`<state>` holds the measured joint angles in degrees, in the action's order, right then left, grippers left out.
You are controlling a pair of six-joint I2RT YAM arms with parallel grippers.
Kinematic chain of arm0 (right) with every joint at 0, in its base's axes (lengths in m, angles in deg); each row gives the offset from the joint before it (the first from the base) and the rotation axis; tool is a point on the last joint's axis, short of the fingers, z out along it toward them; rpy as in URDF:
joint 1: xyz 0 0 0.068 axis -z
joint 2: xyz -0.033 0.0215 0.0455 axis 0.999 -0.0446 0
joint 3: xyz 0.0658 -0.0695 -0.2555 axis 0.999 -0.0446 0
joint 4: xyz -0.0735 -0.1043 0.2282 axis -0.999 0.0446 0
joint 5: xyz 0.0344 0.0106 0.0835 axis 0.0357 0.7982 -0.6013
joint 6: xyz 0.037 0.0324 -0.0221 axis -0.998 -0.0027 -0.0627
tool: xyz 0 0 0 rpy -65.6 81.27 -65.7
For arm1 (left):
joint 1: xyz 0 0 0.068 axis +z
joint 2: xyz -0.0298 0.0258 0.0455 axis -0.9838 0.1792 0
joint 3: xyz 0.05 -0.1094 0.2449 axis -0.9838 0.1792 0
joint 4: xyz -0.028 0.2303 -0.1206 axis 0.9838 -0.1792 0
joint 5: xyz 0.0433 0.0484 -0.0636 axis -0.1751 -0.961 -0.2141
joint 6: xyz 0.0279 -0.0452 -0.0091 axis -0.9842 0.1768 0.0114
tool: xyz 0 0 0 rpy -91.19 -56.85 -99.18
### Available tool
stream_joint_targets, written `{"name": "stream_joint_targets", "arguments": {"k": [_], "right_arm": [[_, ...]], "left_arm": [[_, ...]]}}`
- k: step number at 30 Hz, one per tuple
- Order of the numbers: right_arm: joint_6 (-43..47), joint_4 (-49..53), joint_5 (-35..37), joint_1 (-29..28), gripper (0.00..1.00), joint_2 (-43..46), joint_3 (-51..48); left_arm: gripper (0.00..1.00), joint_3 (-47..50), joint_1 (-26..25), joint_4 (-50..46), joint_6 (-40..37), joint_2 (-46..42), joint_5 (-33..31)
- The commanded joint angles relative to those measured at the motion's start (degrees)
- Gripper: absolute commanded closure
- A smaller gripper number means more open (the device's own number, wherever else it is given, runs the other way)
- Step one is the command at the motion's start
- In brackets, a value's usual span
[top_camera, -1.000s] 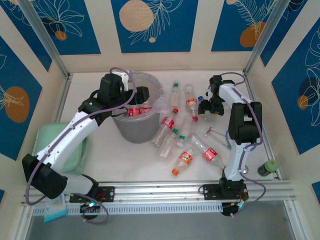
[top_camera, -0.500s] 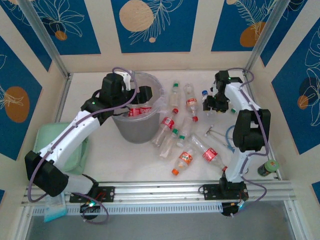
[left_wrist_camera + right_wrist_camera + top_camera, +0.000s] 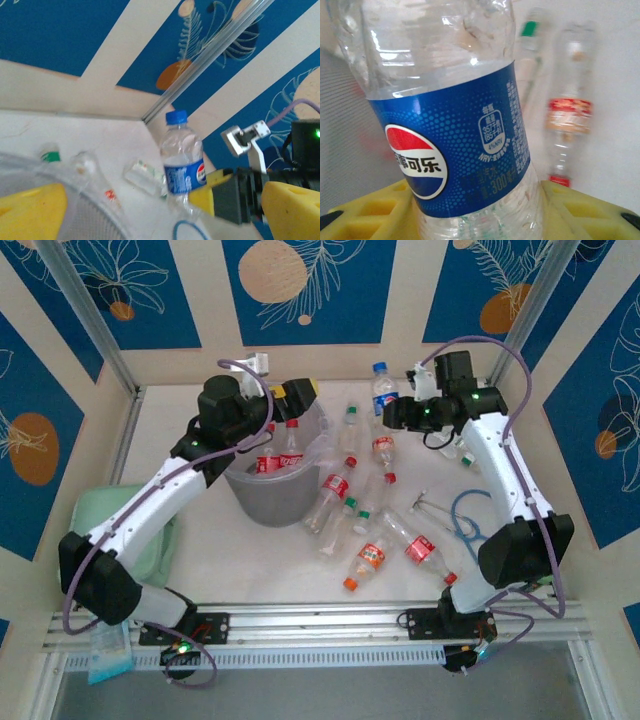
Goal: Put the plastic bottles in the bin
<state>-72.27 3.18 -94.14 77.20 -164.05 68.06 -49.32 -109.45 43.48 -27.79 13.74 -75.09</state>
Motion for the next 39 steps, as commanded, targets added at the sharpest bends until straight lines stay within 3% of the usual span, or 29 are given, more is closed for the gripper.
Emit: {"name": "stream_joint_targets", "arguments": {"k": [1, 7, 12, 18, 34, 39], "right_arm": [[0.9, -1.1, -4.7, -2.7, 0.52, 1.9, 2.6], [2.6, 0.7, -6.6, -7.2, 0.54, 2.6, 6.6], [5.8, 3.1, -6.6, -10.8, 0.54, 2.6, 9.9], [7.7, 4.1, -9.5, -12.6, 0.54, 2.6, 10.6], [7.6, 2.2, -8.9, -14.1, 0.55, 4.2, 9.8], [7.1, 1.6, -8.1, -13.5, 0.4, 5.0, 9.8]], "left_arm": [[0.01, -2.5, 0.4, 8.1, 4.6, 3.0, 3.0], [0.05, -6.4, -0.2, 7.4, 5.4, 6.2, 4.3], [0.08, -10.8, -2.3, 1.9, -0.8, 8.0, 3.1], [0.1, -11.3, -2.7, 6.7, 1.4, 8.9, 5.6], [0.72, -9.1, -2.7, 9.6, 4.4, 7.5, 6.5], [0.86, -9.4, -2.3, 10.2, 5.0, 6.7, 5.9]]}}
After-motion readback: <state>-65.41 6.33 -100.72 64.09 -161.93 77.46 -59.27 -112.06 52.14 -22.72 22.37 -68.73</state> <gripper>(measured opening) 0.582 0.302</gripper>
